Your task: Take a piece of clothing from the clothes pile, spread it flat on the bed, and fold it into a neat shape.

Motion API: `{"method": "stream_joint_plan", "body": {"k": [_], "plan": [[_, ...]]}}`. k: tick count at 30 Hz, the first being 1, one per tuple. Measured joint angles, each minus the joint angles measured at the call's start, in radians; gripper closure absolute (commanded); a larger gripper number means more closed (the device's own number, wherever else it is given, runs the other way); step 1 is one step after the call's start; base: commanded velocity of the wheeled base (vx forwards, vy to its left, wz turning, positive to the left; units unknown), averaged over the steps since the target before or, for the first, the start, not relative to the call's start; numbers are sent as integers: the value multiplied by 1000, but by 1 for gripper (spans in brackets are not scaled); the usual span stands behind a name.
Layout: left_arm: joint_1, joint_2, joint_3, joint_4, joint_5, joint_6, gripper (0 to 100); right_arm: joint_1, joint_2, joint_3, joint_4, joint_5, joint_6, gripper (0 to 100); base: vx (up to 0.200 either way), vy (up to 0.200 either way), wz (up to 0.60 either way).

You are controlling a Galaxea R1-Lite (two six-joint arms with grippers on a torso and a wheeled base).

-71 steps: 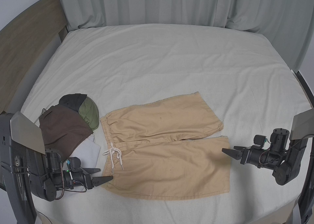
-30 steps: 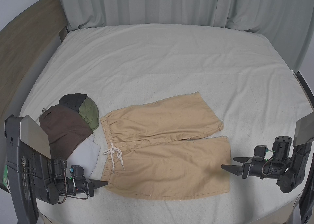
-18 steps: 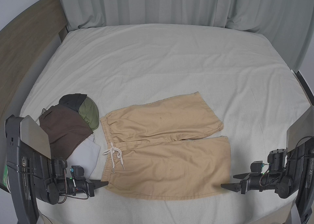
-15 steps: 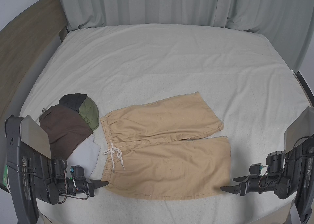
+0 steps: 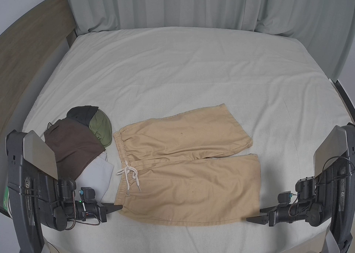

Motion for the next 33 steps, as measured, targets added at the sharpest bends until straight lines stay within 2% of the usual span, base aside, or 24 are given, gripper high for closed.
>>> {"method": "stream_joint_plan", "body": {"k": [10,16,23,33], "plan": [[-2,0,0,-1,0,1,100,-5,50,-44,-1,42,13,0,0,0,0],[-2,0,0,-1,-1,2,100,-7,46,-46,1,123,22,0,0,0,0],[-2,0,0,-1,-2,1,100,-25,14,-33,1,184,22,0,0,0,0],[-2,0,0,-1,-2,1,100,-31,-7,-31,0,184,16,0,0,0,0]]}}
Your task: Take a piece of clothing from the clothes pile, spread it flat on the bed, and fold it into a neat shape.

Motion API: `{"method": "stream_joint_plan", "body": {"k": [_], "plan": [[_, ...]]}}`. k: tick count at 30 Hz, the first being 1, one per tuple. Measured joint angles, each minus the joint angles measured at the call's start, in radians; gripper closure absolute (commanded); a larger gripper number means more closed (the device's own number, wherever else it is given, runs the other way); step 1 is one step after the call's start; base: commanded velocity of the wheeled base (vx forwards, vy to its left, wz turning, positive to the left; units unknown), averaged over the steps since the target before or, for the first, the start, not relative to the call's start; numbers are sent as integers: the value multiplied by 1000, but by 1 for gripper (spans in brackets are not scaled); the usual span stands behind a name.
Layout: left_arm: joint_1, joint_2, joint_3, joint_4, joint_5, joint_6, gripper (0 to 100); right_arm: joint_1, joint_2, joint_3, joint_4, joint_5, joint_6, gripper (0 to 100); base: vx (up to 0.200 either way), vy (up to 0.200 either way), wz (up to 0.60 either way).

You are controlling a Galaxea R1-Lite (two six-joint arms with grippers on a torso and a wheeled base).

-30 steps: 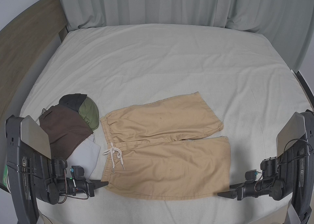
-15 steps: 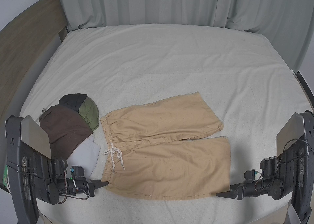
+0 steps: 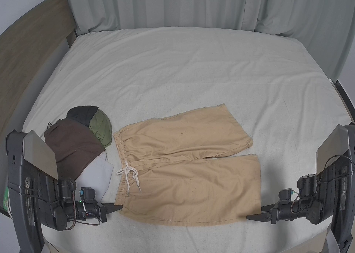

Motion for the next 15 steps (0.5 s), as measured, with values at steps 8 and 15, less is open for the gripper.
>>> {"method": "stream_joint_plan", "body": {"k": [8,15], "plan": [[0,0,0,0,0,0,100,1,-1,-3,-1,-4,-1,100,0,0,0],[0,0,0,0,0,0,100,0,0,-2,0,-5,-4,100,0,0,0]]}}
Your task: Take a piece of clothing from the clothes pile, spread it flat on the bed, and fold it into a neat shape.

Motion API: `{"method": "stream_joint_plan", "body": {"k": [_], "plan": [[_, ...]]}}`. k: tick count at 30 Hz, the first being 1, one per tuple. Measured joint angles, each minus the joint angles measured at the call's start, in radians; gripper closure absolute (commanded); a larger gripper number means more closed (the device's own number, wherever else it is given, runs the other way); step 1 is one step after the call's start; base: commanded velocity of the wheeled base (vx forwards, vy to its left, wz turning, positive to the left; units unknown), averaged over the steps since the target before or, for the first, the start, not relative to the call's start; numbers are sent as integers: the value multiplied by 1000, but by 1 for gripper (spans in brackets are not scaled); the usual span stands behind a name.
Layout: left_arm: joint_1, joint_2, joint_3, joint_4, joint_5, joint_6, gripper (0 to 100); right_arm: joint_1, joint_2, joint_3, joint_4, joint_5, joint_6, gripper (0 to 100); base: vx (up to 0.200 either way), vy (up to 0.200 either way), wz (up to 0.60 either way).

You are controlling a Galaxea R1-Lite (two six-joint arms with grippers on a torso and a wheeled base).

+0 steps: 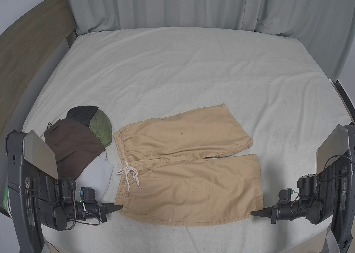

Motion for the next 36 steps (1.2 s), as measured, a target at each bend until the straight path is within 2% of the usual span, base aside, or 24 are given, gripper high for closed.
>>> {"method": "stream_joint_plan", "body": {"k": [9,18,23,36], "plan": [[0,-1,-2,0,-2,1,100,-7,-1,-3,0,-2,0,100,0,0,0],[2,-6,-2,0,-44,8,100,3,-7,-2,1,-30,0,100,0,0,0],[7,-20,37,0,-86,46,100,8,-19,21,1,-31,-10,100,0,0,0],[43,-34,104,3,-97,133,100,8,-48,58,3,-24,-91,100,0,0,0]]}}
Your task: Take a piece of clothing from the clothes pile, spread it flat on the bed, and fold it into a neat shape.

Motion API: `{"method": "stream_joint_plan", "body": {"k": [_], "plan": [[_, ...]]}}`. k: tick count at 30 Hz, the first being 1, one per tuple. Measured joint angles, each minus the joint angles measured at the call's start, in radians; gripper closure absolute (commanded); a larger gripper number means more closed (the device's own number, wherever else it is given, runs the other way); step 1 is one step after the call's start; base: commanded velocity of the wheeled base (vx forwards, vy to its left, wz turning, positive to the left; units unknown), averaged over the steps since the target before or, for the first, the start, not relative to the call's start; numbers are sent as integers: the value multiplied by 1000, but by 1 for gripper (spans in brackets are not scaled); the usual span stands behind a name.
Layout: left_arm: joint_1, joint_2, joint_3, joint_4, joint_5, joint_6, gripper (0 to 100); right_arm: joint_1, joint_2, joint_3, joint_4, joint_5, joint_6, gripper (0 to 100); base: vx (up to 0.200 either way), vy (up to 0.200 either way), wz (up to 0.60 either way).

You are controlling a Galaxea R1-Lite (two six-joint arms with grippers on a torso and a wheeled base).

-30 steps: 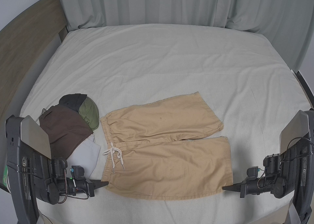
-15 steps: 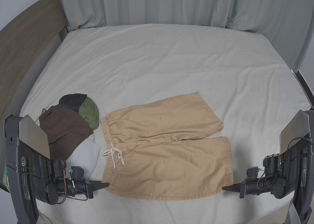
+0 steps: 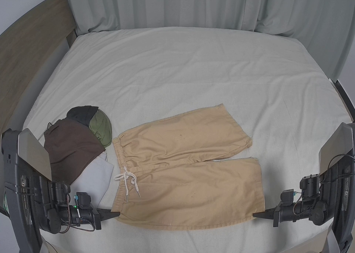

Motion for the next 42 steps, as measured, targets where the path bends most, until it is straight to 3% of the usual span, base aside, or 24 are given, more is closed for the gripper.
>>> {"method": "stream_joint_plan", "body": {"k": [11,25,35,42], "plan": [[5,6,3,-2,-51,26,100,5,-23,0,-1,6,0,100,0,0,0],[-5,-8,-17,-2,-58,6,100,11,-79,0,-1,11,8,100,0,0,0],[-44,-108,-36,-2,-51,-191,100,13,-123,-39,-1,13,73,100,0,0,0],[-56,-154,-59,-2,-43,-210,100,17,-160,-75,-2,14,97,100,0,0,0]]}}
